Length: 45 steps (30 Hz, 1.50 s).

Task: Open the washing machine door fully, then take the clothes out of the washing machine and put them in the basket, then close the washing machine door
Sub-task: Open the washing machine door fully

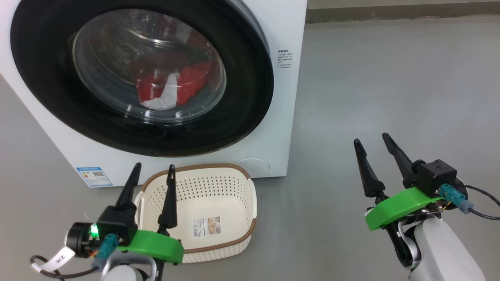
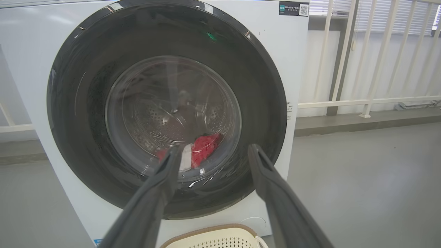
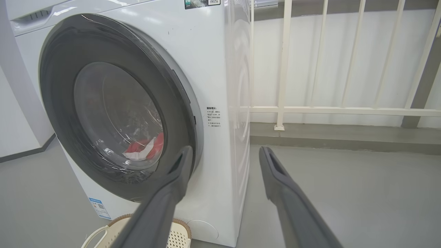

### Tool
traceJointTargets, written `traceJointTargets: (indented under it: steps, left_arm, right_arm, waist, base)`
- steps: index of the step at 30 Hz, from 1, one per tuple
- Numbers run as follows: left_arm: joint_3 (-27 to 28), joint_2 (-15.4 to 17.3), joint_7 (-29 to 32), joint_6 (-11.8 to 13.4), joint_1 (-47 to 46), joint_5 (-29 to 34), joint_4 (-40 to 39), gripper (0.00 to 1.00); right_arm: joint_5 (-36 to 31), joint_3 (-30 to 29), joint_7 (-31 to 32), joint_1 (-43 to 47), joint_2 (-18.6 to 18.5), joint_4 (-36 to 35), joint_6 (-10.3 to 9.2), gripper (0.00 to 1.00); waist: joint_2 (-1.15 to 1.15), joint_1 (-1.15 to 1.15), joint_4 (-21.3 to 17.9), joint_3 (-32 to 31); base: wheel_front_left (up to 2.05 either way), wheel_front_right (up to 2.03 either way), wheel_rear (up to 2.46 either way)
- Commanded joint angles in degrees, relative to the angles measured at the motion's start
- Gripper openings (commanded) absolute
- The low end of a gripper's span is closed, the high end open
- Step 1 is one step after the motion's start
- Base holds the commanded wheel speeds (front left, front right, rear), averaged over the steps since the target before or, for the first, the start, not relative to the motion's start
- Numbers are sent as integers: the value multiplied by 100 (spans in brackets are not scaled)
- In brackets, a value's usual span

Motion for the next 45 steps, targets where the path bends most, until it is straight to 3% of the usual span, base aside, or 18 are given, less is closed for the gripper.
traceJointTargets:
  steps: [1, 29, 30, 31, 34, 35, 45]
  left_arm:
    - [214, 41, -69, 94, -235, -33, -124, 100]
    - [88, 38, -69, 187, -456, -297, -401, 100]
    - [82, 38, -69, 193, -464, -299, -447, 100]
    - [73, 38, -69, 198, -472, -304, -491, 100]
    - [41, 38, -69, 210, -501, -317, -591, 100]
    - [25, 38, -69, 211, -516, -322, -619, 100]
    - [-63, 38, -69, 220, -663, -340, -821, 100]
  right_arm:
    - [-39, 77, -37, -218, 30, -150, 3, 100]
    - [168, -7, -37, -615, 30, -331, 3, 100]
    - [206, -7, -37, -646, 30, -330, 3, 86]
    - [240, -14, -37, -679, 30, -332, 3, 64]
    - [467, -8, -37, -797, 30, -306, 3, 12]
    - [614, 2, -37, -836, 30, -290, 3, 0]
    - [1465, 44, -37, -1515, 30, -60, 3, 0]
  waist:
    - [0, 0, 0, 7]
    - [0, 0, 168, 728]
    - [0, 0, 176, 773]
    - [0, 0, 186, 819]
    - [0, 0, 226, 966]
    - [0, 0, 244, 1015]
    - [0, 0, 387, 1471]
  base:
    - [0, 0, 0]
    - [0, 0, 0]
    - [0, 0, 0]
    - [0, 0, 0]
    - [0, 0, 0]
    - [0, 0, 0]
    - [0, 0, 0]
